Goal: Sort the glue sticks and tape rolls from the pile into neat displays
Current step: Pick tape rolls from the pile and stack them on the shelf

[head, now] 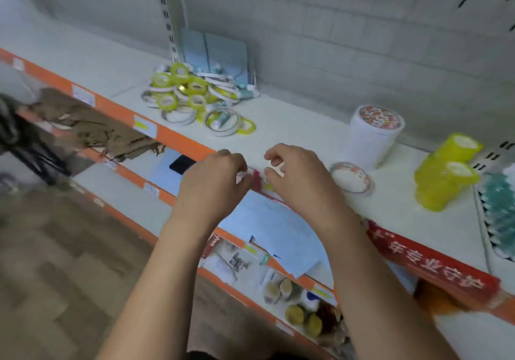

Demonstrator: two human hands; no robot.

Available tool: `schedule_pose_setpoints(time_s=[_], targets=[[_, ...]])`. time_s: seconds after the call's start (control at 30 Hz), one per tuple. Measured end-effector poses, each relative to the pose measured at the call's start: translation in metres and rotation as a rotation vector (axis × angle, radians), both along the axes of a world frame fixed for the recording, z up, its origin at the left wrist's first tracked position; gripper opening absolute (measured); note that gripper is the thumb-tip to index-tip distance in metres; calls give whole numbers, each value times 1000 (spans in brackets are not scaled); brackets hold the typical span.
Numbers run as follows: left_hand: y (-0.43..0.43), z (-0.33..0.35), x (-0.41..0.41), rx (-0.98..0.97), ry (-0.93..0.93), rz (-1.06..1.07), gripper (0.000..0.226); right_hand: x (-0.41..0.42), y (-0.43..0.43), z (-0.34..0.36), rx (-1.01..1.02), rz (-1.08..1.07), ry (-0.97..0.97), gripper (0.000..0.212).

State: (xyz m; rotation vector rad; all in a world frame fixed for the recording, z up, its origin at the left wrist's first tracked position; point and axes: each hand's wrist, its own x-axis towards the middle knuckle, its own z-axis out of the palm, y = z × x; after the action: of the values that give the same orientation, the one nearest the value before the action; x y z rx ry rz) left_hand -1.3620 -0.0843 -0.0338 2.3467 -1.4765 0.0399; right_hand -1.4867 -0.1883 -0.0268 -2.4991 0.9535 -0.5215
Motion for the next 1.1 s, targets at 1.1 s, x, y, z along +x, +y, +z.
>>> schedule_pose_setpoints(time_s=[1.1], targets=[[-86,-15,294,-180,5,57,15,282,-71,-13,-9,-32,-121,17]])
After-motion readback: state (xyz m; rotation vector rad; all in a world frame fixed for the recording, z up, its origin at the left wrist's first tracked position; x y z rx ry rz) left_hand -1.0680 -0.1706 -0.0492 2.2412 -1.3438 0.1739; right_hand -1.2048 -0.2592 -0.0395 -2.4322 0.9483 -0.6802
